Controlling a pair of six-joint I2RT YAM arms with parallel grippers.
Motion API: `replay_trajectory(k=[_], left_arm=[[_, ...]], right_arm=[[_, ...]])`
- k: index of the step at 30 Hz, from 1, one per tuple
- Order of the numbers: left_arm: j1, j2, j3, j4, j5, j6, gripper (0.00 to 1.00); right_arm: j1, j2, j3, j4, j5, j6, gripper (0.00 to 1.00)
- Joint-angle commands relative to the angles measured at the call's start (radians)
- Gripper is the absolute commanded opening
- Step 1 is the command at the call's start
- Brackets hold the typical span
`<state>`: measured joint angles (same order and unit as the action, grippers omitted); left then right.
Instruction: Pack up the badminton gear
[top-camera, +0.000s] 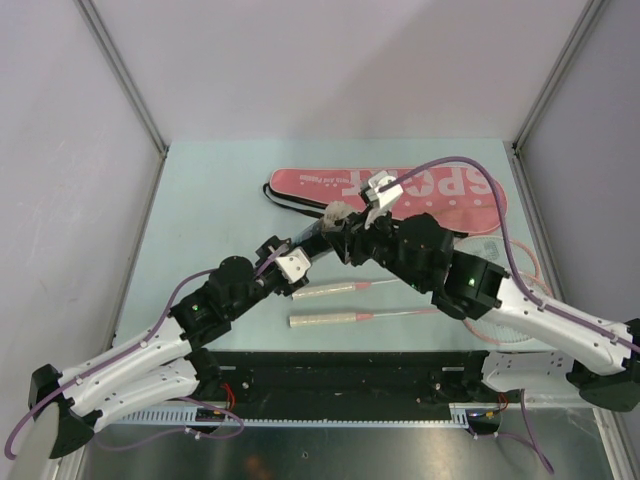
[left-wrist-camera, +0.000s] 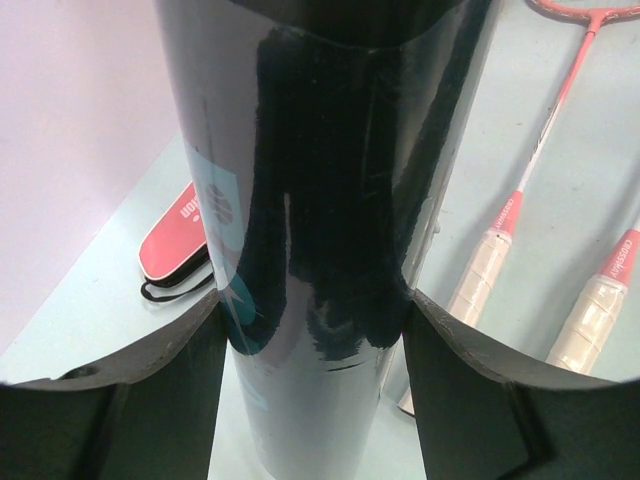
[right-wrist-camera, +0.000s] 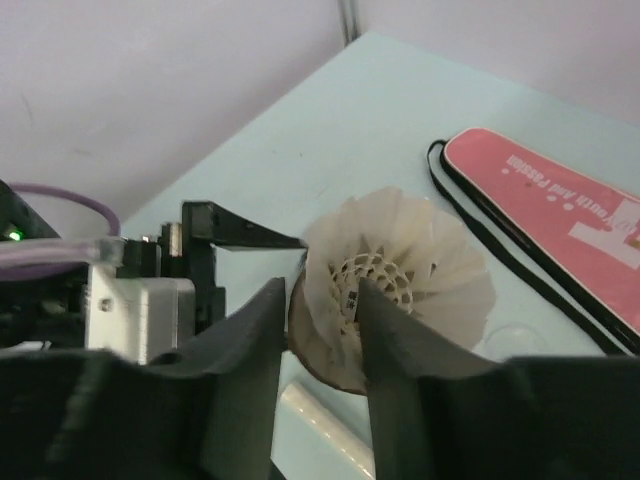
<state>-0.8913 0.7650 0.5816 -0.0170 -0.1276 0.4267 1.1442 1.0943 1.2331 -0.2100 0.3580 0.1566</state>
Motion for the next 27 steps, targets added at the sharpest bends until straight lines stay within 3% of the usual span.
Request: replay_trajectory(k=[1,5,10,13,16,20,24,27], left_arm=[[-0.009,-0.024,0.044,0.081,0.011,-0.006,0.15],[-0.009,-0.023,0.046,0.081,0.014,-0.005,0.16],[-0.009,-0.024,0.046,0.081,0.014,-0.006,0.15],[-0.011,-0.024,0.044,0.081,0.011,-0.003,0.15],[-0.011,-0.020,0.046,0.081,0.013,-0.005,0.15],[-0.011,-0.024,0.046,0.081,0.013,-0.005,0.15],[-0.012,-0.021,0.046,0.081,0.013,-0.003,0.15],[-0.012,-0.024,0.046,0.081,0.011,-0.005,0.15]], right_arm=[[-0.105,-0.014,0.029,-0.009,-0.230,0.162,0.54],[-0.236,-0.028,0.039,-0.072,-0.494,0.254,0.64],[-0.250,-0.046,0.052,-0.075,-0.568,0.279,0.66],[-0.251,-0.077,0.066,-0.080,-0.567,0.279,0.74],[-0.256,-0.097,0.074,-0.081,-0.567,0.278,0.77],[-0.264,-0.108,0.092,-0.126,-0.493,0.244,0.76],[-0.285,-0.091,0.115,-0.173,-0.438,0.198,0.62],[-0.293,-0.050,0.152,-0.236,-0.378,0.155,0.66]])
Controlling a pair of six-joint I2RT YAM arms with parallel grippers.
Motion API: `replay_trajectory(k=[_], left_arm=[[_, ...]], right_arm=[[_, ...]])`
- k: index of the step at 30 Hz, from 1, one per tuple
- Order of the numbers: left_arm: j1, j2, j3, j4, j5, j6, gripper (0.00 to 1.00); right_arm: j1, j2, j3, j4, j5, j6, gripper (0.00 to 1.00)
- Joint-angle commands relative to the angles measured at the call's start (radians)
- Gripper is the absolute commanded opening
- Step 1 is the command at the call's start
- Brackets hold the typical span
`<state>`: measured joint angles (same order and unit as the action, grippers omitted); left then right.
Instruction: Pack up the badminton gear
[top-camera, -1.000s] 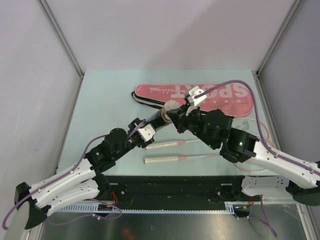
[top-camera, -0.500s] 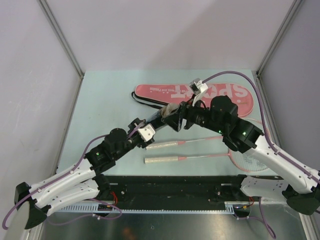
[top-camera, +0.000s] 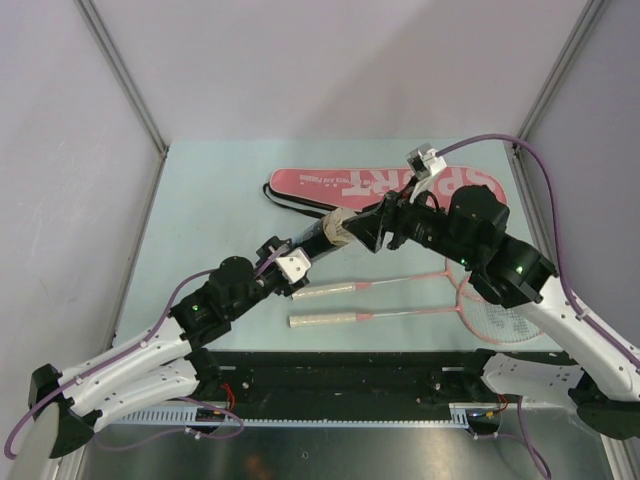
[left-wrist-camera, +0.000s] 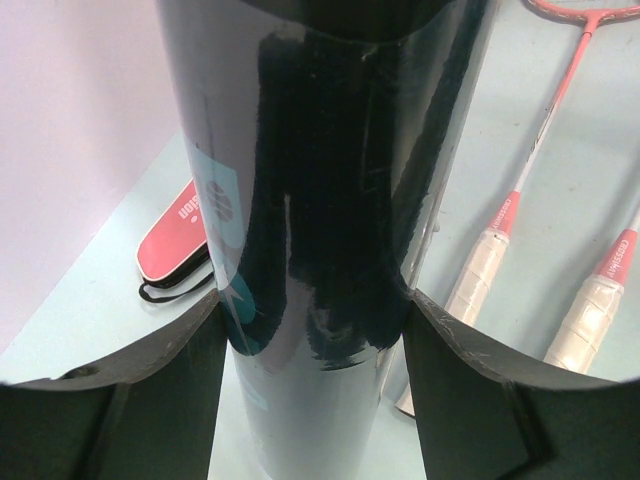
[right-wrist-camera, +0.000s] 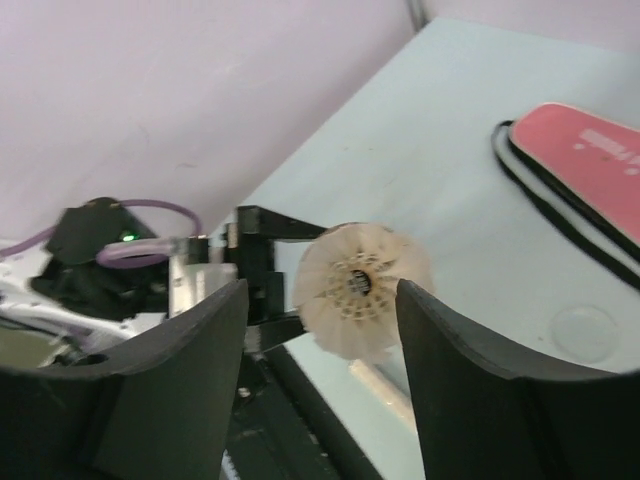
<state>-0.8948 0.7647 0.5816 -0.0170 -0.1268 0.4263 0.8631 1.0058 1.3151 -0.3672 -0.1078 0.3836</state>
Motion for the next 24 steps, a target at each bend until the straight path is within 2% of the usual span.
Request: replay_trajectory(k=[1,11,16,24], left_arm=[[-0.009,-0.024,0.046,0.081,0.010,-0.004,0.15],[-0.010,-0.025,0.046,0.081,0.010,-0.003,0.15],[-0.009,-0.022,0.047,0.081,0.015,-0.003,0.15],[-0.010,-0.025,0.046,0.081,0.013,-0.003,0.15]], right_arm=[[-0.016,0.051,0.078,-0.102,0.097,-0.078,0.69],[-0.098,0.148,0.092,-0.121,0.013,-0.095,0.73],[-0.098,0.220,0.090,-0.111,-0.110,-0.088,0.74],[-0.059,0.369,0.088,-0.036,-0.076,-0.045,0.75]])
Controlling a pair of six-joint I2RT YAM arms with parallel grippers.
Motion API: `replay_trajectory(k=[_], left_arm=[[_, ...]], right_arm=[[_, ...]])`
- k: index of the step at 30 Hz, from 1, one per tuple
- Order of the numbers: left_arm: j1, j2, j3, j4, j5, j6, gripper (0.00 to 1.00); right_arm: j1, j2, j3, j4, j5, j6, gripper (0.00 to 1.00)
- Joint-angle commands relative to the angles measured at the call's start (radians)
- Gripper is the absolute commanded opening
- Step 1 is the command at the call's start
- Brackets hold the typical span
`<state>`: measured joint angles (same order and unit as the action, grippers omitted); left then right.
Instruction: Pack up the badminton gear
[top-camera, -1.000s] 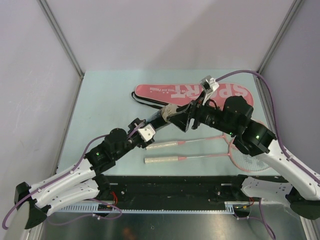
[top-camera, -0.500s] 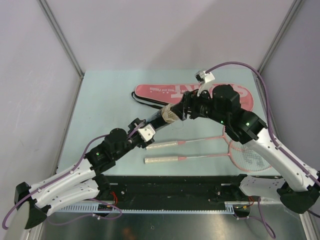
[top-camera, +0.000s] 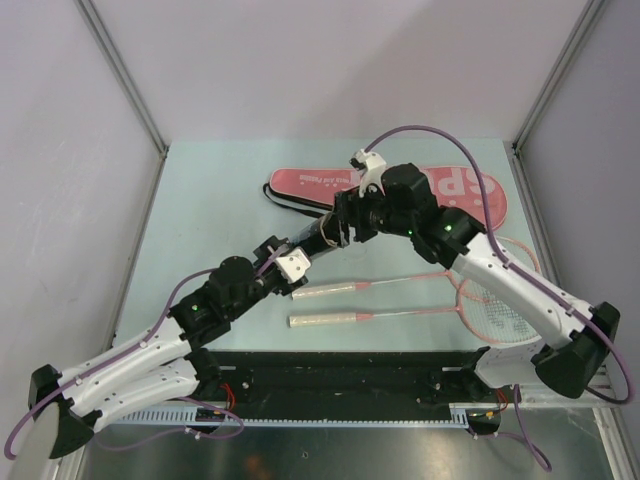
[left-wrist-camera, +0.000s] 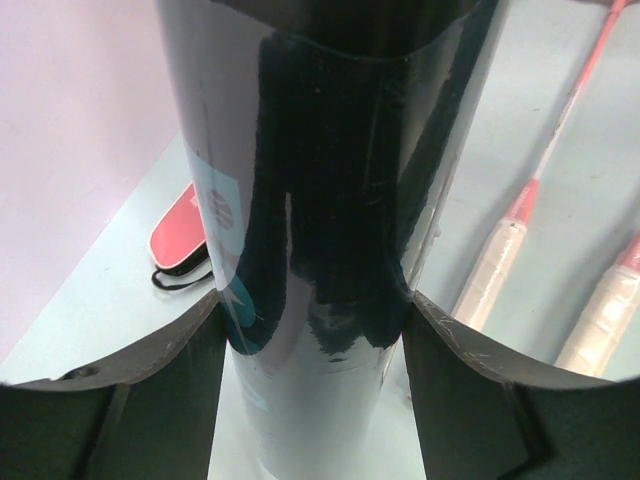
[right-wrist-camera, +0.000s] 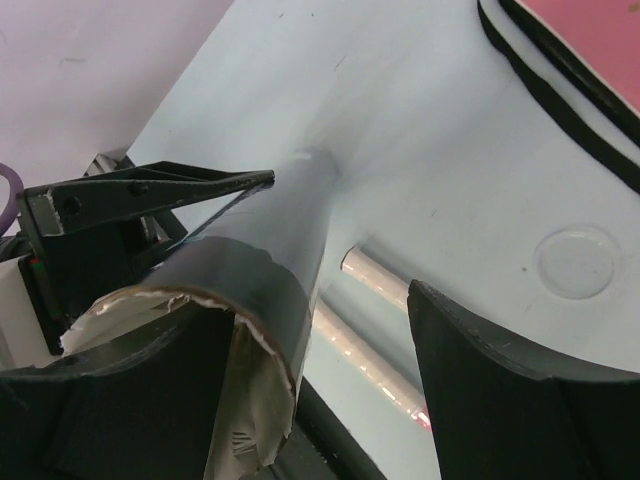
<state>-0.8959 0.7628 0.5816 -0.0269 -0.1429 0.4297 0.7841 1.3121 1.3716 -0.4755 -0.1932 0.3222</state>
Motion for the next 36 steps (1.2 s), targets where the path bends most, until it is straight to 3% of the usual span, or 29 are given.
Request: replay_trajectory(k=[1,8,18,25,32,36], left_arm=[[-0.009,-0.026,0.046,0.091,0.029,-0.006,0.15],[-0.011,-0.023,0.046,0.091,0.034,-0.008,0.15],[-0.011,-0.014,0.046,0.091,0.029,-0.005,0.15],[-0.011,-0.022,0.044,0.091,0.028,-0.005,0.15],[-0.014,-0.030,0.043,0.091,0.031,-0.005,0.14],[-0.024,-0.025,0.040,0.091,0.019,0.000,0.14]], right_arm=[[0.024,0.068,0.032,0.081,0.012,0.021,0.74],[-0.022,0.043,0.032,0.066,-0.008,0.046,0.76],[-0.040,-0.140,0.032,-0.014,-0.034,0.052,0.80],[-0.003,-0.074,0.032,-0.031,0.008,0.029,0.79],[0.023,0.093,0.030,0.096,0.043,0.057,0.79],[0.026,0.056,0.030,0.086,0.077,0.061,0.79]])
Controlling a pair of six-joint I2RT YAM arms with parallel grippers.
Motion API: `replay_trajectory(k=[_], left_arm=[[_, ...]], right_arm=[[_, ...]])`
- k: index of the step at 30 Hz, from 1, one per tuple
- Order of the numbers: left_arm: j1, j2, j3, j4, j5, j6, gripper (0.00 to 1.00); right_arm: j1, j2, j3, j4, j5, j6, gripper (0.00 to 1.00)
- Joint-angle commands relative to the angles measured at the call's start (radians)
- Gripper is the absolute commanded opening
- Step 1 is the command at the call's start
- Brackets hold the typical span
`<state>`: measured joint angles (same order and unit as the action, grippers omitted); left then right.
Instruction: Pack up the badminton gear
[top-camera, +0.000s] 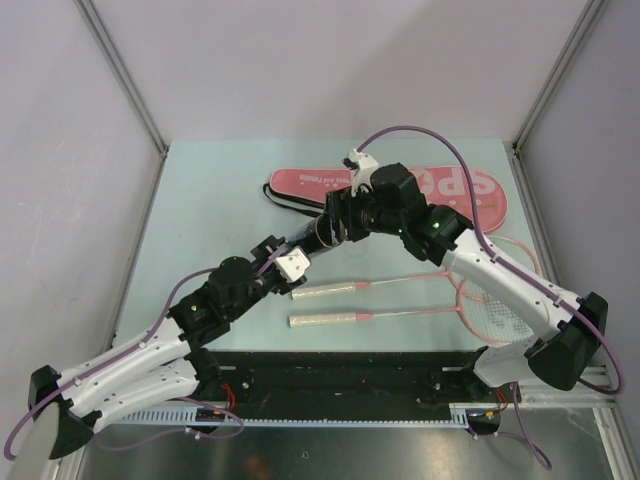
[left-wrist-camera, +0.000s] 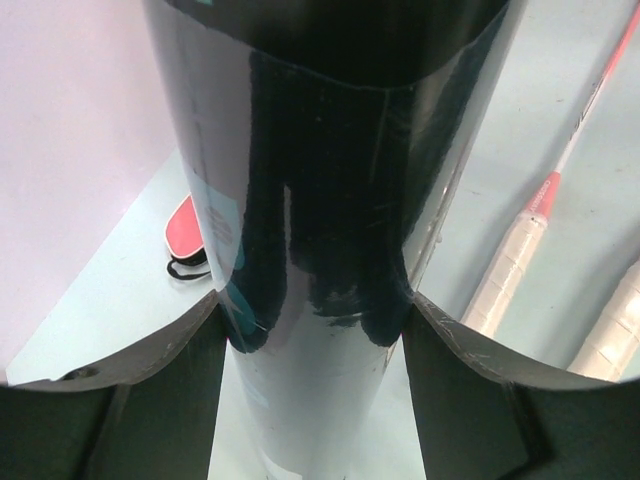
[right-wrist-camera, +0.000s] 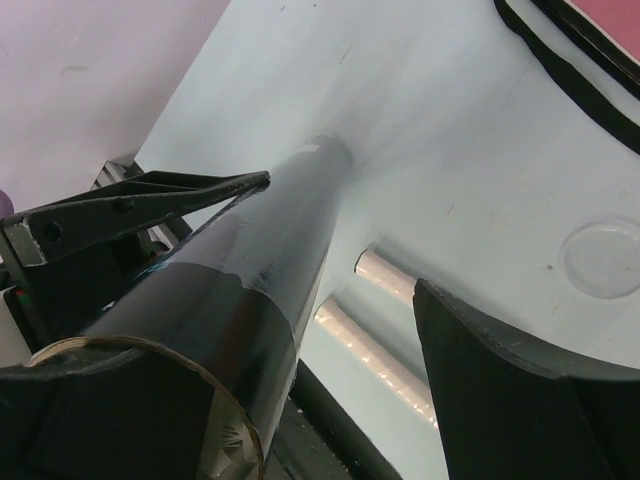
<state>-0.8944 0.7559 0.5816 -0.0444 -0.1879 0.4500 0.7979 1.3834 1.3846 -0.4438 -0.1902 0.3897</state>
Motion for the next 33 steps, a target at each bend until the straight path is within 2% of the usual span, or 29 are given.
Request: replay_trajectory(k=[1,7,10,15,17,20,23,25,27,30,33], left_arm=[[-0.028,-0.018,0.040,0.109,0.062,-0.019,0.14],[-0.029,-0.018,0.041,0.109,0.042,-0.016,0.14],[-0.029,-0.015,0.044,0.109,0.004,-0.013,0.14],[-0.029,-0.010,0.052,0.112,-0.117,-0.013,0.13],[-0.029,-0.010,0.054,0.121,-0.171,-0.008,0.13],[-0.029,-0.012,0.054,0.130,-0.268,-0.001,0.12],[-0.029,-0.023,0.054,0.143,-0.347,0.004,0.12],[-0.029,-0.027,0.052,0.149,-0.386,0.009,0.12],[-0.028,-0.035,0.049,0.159,-0.400,0.013,0.12],[-0.029,-0.046,0.047,0.166,-0.409,0.015,0.12],[-0.029,-0.053,0.043,0.172,-0.407,0.018,0.12]], right_arm=[[0.012,-0.036,0.017,0.031,0.080,-0.014,0.79],[-0.003,-0.251,-0.007,-0.053,0.161,-0.041,0.80],[-0.037,-0.380,-0.068,-0.027,0.184,-0.037,0.82],[-0.101,-0.484,-0.266,0.063,0.337,0.041,0.83],[-0.144,-0.465,-0.320,0.102,0.331,0.064,0.82],[-0.200,-0.358,-0.384,0.157,0.229,0.080,0.78],[-0.200,-0.240,-0.395,0.192,0.218,0.043,0.70],[-0.200,-0.175,-0.397,0.221,0.201,0.008,0.61],[-0.192,-0.088,-0.397,0.252,0.173,-0.006,0.51],[-0.180,0.026,-0.394,0.313,0.135,-0.035,0.43],[-0.157,0.130,-0.384,0.364,0.100,-0.067,0.41]])
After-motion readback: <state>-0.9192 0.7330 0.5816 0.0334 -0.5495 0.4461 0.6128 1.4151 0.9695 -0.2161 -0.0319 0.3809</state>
